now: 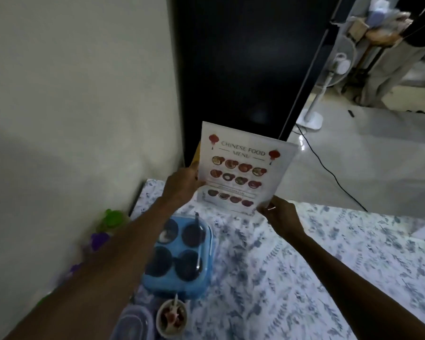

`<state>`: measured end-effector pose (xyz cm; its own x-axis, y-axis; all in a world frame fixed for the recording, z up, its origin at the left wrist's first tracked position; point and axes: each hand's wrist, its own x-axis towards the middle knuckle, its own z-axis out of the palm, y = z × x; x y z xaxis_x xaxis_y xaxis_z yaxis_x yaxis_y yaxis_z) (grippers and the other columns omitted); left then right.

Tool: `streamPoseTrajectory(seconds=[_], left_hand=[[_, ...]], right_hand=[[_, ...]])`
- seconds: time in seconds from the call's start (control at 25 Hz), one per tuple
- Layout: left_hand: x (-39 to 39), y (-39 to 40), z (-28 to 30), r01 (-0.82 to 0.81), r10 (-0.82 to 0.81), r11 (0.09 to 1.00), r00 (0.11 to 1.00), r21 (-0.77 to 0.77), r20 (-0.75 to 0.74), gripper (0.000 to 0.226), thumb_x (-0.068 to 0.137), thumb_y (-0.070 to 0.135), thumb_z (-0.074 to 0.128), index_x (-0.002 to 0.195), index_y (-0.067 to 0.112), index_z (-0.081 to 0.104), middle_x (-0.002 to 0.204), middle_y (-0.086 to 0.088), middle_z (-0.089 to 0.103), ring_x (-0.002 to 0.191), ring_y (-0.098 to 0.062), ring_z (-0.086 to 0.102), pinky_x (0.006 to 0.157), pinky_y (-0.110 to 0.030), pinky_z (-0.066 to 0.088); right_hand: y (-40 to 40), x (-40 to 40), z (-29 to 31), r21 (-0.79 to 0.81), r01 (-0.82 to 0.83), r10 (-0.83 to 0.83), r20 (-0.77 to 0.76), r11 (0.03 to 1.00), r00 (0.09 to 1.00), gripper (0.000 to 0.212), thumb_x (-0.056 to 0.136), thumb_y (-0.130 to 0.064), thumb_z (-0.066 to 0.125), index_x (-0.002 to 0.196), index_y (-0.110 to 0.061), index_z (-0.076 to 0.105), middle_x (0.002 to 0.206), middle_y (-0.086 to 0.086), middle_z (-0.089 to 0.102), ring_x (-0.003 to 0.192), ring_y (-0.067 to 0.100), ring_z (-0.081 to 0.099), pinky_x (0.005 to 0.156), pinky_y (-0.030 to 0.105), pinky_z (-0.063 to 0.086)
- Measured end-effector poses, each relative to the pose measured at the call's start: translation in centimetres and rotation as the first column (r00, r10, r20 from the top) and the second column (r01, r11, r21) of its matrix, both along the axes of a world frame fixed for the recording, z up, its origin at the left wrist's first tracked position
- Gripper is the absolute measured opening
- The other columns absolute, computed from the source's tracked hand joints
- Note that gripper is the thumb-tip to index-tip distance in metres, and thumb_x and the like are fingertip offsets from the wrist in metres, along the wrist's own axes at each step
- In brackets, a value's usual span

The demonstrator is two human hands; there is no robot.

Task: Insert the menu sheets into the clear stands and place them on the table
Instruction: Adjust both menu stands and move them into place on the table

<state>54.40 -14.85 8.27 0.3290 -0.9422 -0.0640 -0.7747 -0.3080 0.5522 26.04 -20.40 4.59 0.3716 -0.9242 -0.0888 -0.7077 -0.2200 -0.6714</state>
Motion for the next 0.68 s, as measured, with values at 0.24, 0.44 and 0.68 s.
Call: streamPoseTrajectory(seconds=[0.24, 0.44, 0.68], left_hand=[[10.8, 2.9, -1.5, -0.220, 0.219, 0.974, 0.975, 0.042, 0.041, 0.048, 0.087, 0.043, 0.070, 0.121, 0.011, 0.057, 0.118, -0.012, 0.071, 0.102, -0.036, 0.070, 0.085, -0.049, 0.057], [14.9, 3.4, -3.6, -0.336, 0.335, 0.941, 0.942, 0.029, 0.035, 0.038, 0.087, 0.020, 0.073, 0.114, -0.002, 0.058, 0.115, -0.024, 0.069, 0.105, -0.042, 0.067, 0.088, -0.052, 0.056], [15.8, 2.6, -3.9, -0.274, 0.248, 0.954, 0.949, 0.119, 0.196, 0.022, 0.098, 0.004, 0.050, 0.104, -0.011, 0.064, 0.110, -0.028, 0.067, 0.101, -0.041, 0.066, 0.081, -0.041, 0.051]], right_hand=[[-1.2, 13.9, -2.5, 0.031, -0.102, 0.102, 0.021, 0.994, 0.995, 0.025, 0.088, -0.022, 0.068, 0.112, -0.012, 0.068, 0.107, 0.005, 0.074, 0.087, 0.019, 0.069, 0.069, 0.019, 0.047], [-1.4, 20.6, -5.1, 0.085, -0.083, 0.075, 0.086, 0.993, 0.993, 0.025, 0.088, -0.017, 0.067, 0.113, -0.014, 0.064, 0.108, 0.008, 0.070, 0.094, 0.020, 0.066, 0.071, 0.022, 0.053], [-2.4, 23.7, -7.0, 0.118, -0.053, 0.053, -0.003, 0.992, 0.999, 0.024, 0.090, -0.024, 0.065, 0.111, -0.011, 0.063, 0.102, 0.012, 0.071, 0.087, 0.029, 0.069, 0.077, 0.046, 0.061]])
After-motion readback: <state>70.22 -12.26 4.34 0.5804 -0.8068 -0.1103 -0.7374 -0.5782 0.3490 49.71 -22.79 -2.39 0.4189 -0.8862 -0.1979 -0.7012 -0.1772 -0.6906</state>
